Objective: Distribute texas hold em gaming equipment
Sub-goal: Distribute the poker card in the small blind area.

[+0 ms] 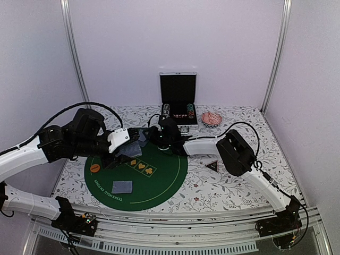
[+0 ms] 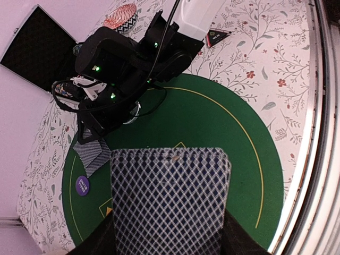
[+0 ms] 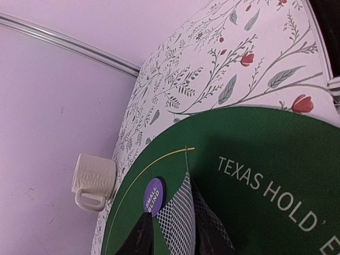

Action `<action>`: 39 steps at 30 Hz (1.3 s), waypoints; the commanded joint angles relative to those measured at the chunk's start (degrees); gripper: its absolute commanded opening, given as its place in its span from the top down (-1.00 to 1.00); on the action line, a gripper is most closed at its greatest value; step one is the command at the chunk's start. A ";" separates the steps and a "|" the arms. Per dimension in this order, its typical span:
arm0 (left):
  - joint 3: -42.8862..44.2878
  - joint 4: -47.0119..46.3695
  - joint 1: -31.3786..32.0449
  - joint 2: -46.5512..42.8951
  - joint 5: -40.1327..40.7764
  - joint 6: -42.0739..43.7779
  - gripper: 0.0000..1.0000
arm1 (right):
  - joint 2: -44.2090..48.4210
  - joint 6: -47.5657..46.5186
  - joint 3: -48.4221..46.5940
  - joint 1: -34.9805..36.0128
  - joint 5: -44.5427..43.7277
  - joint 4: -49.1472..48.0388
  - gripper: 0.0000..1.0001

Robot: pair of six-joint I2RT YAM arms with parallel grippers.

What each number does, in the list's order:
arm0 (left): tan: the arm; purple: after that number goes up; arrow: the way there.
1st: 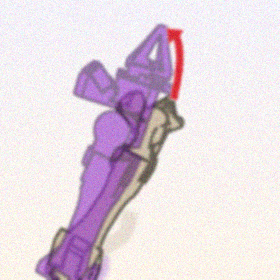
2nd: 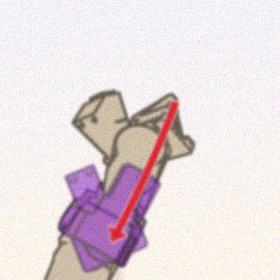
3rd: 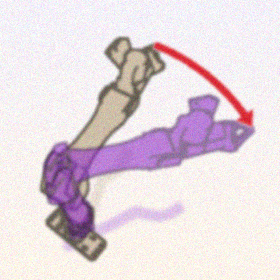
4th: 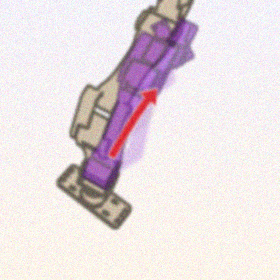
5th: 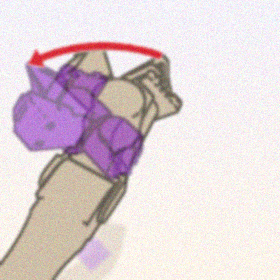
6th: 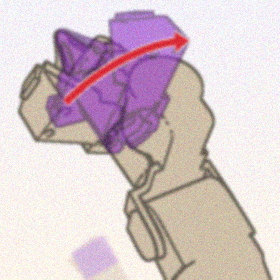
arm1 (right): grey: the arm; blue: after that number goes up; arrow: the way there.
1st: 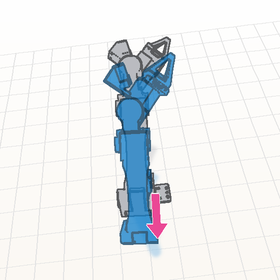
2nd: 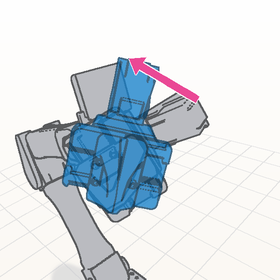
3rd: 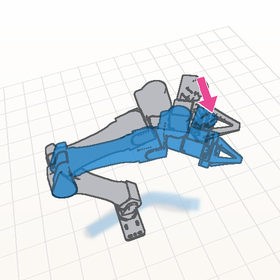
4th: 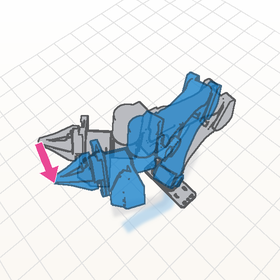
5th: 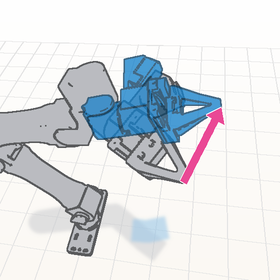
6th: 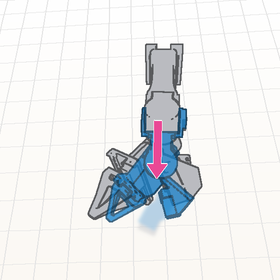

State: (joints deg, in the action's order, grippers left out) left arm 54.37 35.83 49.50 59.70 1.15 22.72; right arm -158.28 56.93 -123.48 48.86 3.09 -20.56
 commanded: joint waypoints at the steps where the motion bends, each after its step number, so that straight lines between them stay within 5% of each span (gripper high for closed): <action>1: -0.05 -1.16 0.63 0.21 0.43 0.45 -0.08 | 4.54 -3.53 2.10 1.13 -2.66 1.94 0.37; 6: -0.05 -1.03 0.67 -0.02 0.28 0.33 -0.08 | 6.56 -4.32 4.54 1.33 -3.94 2.30 0.10; 21: 0.21 -0.35 0.66 -0.35 0.60 0.13 -0.08 | 13.80 -15.75 8.65 1.21 -6.82 2.37 -0.29; 28: 0.06 -0.33 0.64 -1.18 0.83 0.57 -0.08 | 28.80 -33.91 19.45 0.46 9.44 0.43 -0.99; 34: -0.14 -0.41 0.84 -1.64 0.82 1.25 -0.08 | 45.19 -42.84 36.06 -0.32 26.70 1.18 -0.98; 39: 0.39 -0.41 0.94 -0.45 0.86 1.47 -0.08 | 47.97 -40.26 39.06 0.07 40.38 3.99 -0.98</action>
State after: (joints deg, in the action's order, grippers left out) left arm 54.37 35.90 49.52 58.96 1.96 23.44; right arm -110.65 17.87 -86.89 48.73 28.95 -19.11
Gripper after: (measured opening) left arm 0.543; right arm 0.988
